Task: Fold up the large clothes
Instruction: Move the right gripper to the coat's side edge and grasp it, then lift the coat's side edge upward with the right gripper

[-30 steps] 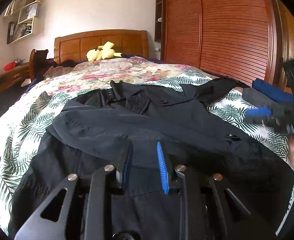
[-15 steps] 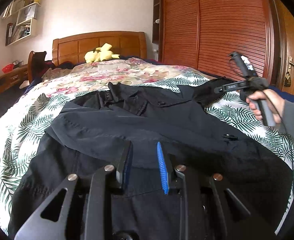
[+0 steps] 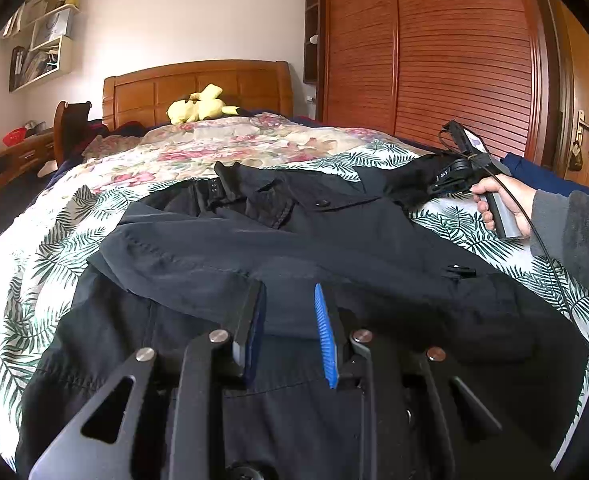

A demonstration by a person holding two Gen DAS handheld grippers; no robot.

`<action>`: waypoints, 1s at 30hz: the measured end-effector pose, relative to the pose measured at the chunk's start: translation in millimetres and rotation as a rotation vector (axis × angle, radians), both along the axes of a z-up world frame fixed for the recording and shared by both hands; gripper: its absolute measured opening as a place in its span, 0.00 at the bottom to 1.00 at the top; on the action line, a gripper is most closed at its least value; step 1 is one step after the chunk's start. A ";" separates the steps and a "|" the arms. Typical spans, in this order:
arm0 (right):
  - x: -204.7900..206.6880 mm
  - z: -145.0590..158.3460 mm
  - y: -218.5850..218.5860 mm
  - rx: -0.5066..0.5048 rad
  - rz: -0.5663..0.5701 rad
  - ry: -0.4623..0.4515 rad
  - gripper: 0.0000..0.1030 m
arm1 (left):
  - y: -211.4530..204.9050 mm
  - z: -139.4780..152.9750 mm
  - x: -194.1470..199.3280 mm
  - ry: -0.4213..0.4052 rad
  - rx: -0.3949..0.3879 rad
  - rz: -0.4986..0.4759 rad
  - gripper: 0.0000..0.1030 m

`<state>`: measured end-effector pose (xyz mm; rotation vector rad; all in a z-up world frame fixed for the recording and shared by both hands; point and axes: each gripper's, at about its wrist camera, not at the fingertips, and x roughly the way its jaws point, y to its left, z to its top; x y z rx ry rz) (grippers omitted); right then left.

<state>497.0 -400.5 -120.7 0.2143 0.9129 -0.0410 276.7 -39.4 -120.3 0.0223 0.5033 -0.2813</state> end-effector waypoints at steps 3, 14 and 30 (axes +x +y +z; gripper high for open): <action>-4.0 9.8 11.1 -0.084 0.013 -0.046 0.01 | -0.9 -0.2 0.1 0.003 0.002 -0.003 0.22; -69.3 109.9 117.1 -0.193 0.357 -0.350 0.00 | -2.1 -0.9 1.1 0.008 0.012 -0.006 0.22; -179.7 109.9 197.0 -0.207 0.560 -0.342 0.08 | 0.4 -0.1 2.7 0.017 0.000 -0.006 0.22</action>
